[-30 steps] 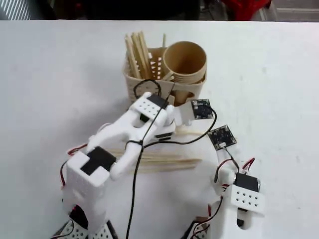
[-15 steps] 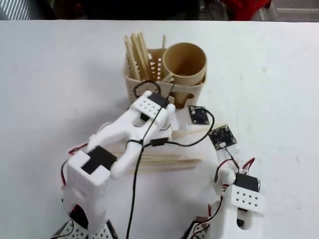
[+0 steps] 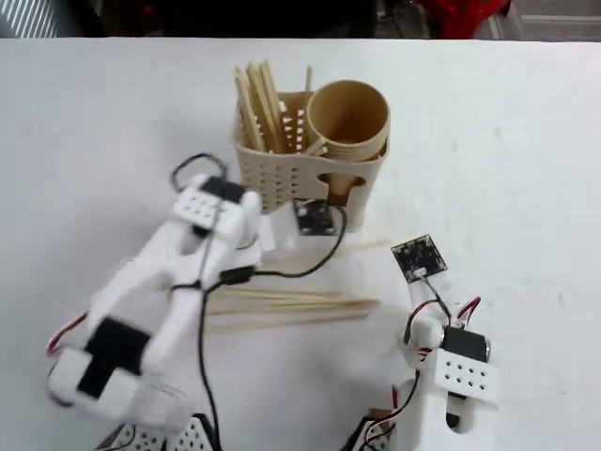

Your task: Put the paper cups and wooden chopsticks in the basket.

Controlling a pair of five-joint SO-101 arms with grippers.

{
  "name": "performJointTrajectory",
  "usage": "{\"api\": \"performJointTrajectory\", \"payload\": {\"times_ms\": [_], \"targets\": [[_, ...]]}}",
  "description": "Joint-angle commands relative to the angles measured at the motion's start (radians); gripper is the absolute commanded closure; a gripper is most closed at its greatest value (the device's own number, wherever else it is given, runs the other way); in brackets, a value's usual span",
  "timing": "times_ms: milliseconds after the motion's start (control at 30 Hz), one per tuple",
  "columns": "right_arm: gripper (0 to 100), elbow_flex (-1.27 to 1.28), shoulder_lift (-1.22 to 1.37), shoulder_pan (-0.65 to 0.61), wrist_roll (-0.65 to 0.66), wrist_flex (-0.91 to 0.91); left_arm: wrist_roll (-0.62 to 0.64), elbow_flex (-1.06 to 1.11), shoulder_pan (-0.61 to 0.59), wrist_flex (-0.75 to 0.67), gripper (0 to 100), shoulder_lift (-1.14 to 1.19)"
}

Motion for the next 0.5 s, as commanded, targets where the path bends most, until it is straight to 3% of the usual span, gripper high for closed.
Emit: {"api": "performJointTrajectory", "payload": {"times_ms": [0,267,333,467], "targets": [[98.1,-0.015,-0.013,-0.002,-0.009,-0.013,-0.063,0.112,-0.099,-0.054,98,-0.156],[98.1,-0.015,-0.013,-0.002,-0.011,-0.013,-0.069,0.19,-0.188,-0.299,98,-0.102],[98.1,-0.015,-0.013,-0.002,-0.011,-0.013,-0.005,0.181,-0.225,-0.37,98,-0.104],[98.1,-0.011,-0.013,-0.004,-0.011,-0.015,0.052,0.11,-0.298,-0.365,98,-0.205]]}}
